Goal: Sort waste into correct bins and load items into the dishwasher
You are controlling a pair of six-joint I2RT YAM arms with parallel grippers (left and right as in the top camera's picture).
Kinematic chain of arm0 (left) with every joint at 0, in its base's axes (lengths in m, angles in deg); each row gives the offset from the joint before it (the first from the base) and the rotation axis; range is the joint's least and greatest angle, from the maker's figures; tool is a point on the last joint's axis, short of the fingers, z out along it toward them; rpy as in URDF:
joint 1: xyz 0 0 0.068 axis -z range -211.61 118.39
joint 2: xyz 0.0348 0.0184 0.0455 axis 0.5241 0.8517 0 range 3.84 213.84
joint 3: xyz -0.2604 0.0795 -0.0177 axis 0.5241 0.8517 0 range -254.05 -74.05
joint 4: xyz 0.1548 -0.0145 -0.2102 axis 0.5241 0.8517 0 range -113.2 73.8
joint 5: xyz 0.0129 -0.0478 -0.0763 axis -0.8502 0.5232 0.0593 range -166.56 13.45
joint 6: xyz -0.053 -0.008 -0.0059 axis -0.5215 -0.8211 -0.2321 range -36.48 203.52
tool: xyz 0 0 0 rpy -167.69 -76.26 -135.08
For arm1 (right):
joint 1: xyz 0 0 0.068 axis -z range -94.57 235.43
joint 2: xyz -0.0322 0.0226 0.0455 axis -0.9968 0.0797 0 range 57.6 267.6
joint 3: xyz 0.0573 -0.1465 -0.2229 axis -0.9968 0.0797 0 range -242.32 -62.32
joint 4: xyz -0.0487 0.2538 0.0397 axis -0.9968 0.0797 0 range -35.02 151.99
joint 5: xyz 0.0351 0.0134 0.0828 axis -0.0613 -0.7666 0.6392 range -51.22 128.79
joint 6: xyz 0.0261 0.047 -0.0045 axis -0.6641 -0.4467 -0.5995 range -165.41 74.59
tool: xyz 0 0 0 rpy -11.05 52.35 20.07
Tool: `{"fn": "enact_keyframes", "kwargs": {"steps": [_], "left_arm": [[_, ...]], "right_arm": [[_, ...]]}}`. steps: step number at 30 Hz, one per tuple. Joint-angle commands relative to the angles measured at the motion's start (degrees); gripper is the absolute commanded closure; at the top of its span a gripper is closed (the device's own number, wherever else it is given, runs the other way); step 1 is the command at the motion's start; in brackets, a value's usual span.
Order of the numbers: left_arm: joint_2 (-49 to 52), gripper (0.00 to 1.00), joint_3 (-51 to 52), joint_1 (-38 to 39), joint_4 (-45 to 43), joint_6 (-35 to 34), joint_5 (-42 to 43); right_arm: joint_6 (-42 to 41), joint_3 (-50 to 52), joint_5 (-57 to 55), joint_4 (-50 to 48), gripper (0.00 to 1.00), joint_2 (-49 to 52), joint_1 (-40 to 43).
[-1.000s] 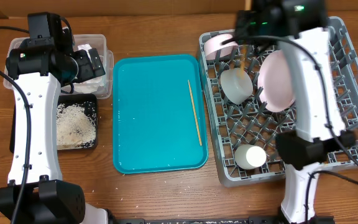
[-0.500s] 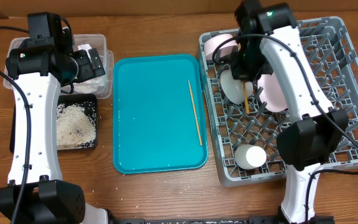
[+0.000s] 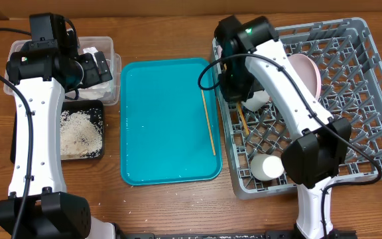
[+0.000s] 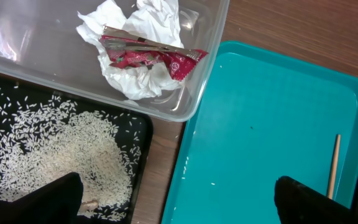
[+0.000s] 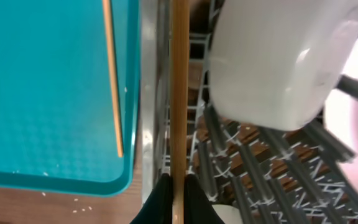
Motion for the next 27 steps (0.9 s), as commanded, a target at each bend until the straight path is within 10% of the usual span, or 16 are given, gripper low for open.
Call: {"fn": "enact_keyframes", "kwargs": {"steps": [1, 4, 8, 18, 27], "left_arm": [[-0.6, 0.0, -0.9, 0.1, 0.2, -0.8, -0.2], [-0.6, 0.0, -0.9, 0.1, 0.2, -0.8, -0.2], [-0.6, 0.0, -0.9, 0.1, 0.2, -0.8, -0.2], [-0.6, 0.0, -0.9, 0.1, 0.2, -0.8, -0.2], [-0.6, 0.0, -0.9, 0.1, 0.2, -0.8, -0.2]], "right_arm": [[-0.6, 2.4, 2.1, -0.1, 0.96, -0.5, 0.6], [-0.6, 3.6, 2.4, -0.2, 0.96, -0.5, 0.5], [-0.5, 4.1, 2.9, 0.0, 0.61, -0.5, 0.5], [-0.3, 0.4, 2.9, -3.7, 0.55, -0.5, -1.2], [-0.2, 8.4, -3.8, -26.2, 0.38, -0.4, -14.3]]}}
